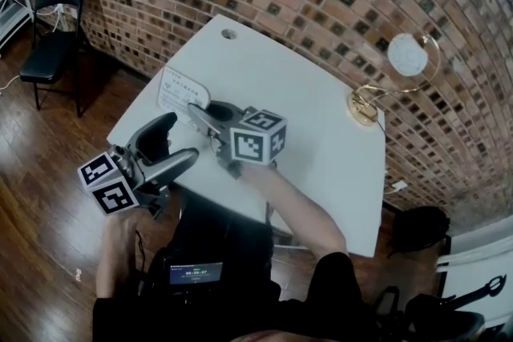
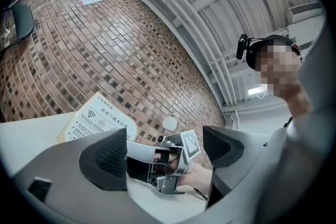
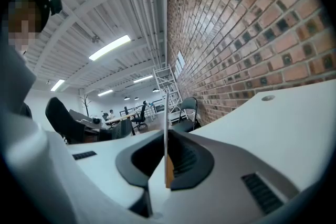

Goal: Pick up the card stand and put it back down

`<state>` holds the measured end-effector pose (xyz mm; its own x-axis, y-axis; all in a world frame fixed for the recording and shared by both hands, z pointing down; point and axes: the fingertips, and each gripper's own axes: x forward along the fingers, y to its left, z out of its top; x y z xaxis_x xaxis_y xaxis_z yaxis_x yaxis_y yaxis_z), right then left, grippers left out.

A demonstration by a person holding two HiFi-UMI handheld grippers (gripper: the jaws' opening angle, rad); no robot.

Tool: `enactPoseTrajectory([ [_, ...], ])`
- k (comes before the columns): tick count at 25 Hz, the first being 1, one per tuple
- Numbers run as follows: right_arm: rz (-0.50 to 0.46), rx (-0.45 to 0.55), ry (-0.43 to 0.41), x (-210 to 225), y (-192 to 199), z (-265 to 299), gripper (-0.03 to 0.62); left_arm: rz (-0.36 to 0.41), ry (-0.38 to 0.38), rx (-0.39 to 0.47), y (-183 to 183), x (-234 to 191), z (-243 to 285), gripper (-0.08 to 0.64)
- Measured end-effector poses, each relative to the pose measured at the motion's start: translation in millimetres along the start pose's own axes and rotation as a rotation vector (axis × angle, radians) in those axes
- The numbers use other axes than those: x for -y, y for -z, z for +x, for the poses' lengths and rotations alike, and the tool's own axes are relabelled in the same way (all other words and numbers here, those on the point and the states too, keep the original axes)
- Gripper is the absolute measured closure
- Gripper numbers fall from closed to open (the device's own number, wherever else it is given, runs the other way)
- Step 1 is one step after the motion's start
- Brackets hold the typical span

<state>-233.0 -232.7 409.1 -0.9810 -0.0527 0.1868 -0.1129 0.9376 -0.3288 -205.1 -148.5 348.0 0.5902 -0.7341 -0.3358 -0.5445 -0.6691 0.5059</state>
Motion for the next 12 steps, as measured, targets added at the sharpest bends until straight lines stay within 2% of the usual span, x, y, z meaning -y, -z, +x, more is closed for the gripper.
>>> enactPoseTrajectory([
  [12, -0.017, 0.102, 0.02, -2, -35, -75, 0.56, -0.009, 0.078, -0.04, 9, 20, 32, 0.114],
])
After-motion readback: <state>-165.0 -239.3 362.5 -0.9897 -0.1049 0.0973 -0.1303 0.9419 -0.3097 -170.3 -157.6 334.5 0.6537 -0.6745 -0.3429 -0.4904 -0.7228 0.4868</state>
